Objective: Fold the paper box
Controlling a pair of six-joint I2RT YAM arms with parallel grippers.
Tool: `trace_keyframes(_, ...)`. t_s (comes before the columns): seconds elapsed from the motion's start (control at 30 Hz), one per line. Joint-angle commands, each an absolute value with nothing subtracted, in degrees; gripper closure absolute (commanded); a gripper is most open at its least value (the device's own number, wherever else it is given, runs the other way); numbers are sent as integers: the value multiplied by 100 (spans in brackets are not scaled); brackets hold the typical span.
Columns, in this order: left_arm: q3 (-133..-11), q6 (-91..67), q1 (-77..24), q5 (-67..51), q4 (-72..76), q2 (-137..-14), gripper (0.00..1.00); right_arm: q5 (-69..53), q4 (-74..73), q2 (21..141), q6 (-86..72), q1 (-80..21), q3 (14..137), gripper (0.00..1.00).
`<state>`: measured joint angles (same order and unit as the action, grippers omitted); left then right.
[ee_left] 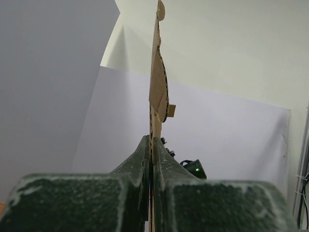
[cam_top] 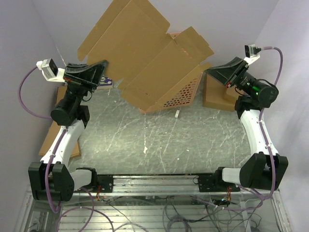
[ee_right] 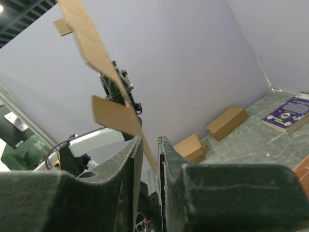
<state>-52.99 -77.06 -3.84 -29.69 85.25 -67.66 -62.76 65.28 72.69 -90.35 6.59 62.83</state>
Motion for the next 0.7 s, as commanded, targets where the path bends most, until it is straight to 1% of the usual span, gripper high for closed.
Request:
trace_keyframes(0.0,-5417,-7795,-334,-2923,9888,-6615,93,-6192,5940,7421,-8635,686,6561,83)
trace_keyframes(0.1,-5416,-7824,-334,-2927,9888,-6616,93,-6096,5485,7355,-8265,686,6628,84)
trace_keyframes(0.27,-5402,-7833,-335,-2925,9886,-6629,93,-6005,6366,7620,-9066,679,6957,82)
trace_keyframes(0.33,-5382,-7831,-334,-2923,9888,-6627,93,-5993,6541,7699,-9239,673,7095,80)
trace_keyframes(0.43,-5373,-7831,-334,-2925,9888,-6631,93,-5980,6703,7725,-9380,630,7192,73)
trace_keyframes(0.67,-5368,-7840,-335,-2939,9888,-6610,93,-6069,6429,7600,-9073,397,7068,65)
